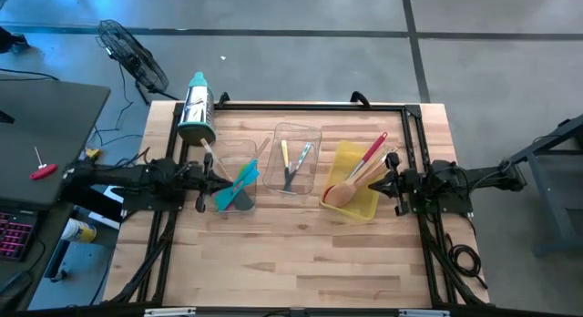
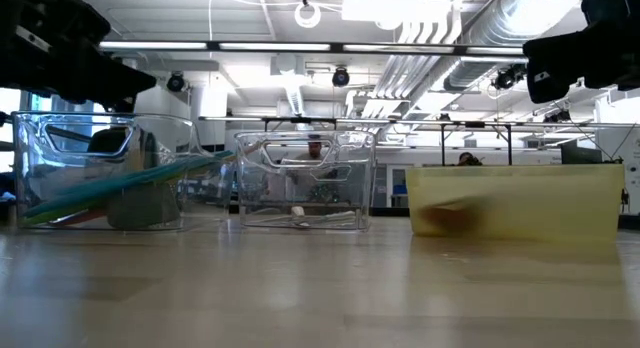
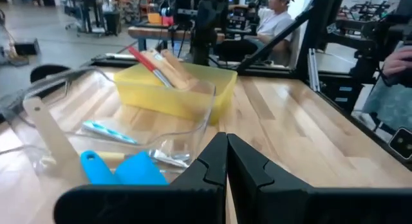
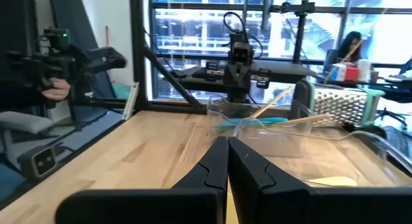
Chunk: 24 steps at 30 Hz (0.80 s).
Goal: Pick & Place Kitchen Items
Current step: Return to Home Position
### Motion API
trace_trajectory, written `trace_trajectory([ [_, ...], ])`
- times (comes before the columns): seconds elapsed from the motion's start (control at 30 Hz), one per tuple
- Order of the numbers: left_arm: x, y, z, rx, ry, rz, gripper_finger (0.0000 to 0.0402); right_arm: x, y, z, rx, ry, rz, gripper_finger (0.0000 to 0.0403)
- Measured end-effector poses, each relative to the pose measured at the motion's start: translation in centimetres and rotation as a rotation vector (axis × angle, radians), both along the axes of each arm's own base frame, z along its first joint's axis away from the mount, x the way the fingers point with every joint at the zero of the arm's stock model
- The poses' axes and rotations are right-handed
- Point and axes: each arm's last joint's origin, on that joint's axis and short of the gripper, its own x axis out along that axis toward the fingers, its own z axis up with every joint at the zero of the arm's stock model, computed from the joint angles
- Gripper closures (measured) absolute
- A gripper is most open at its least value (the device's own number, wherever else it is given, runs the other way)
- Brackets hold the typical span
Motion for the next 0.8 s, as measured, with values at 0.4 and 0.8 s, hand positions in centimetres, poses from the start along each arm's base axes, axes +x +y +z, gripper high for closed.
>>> trace_trajectory([
  [0.4,0.0,1.5,0.0,-0.016,0.0,0.017,0.0401,0.0,-0.2,-0.5,-0.011,0.048,-0.055,0.04],
  [0.8,0.0,1.6,-0.1,-0.005,0.009,0.07,0.0401,0.3,-0.3,-0.9,0.02,0.11,-0.071,0.04],
])
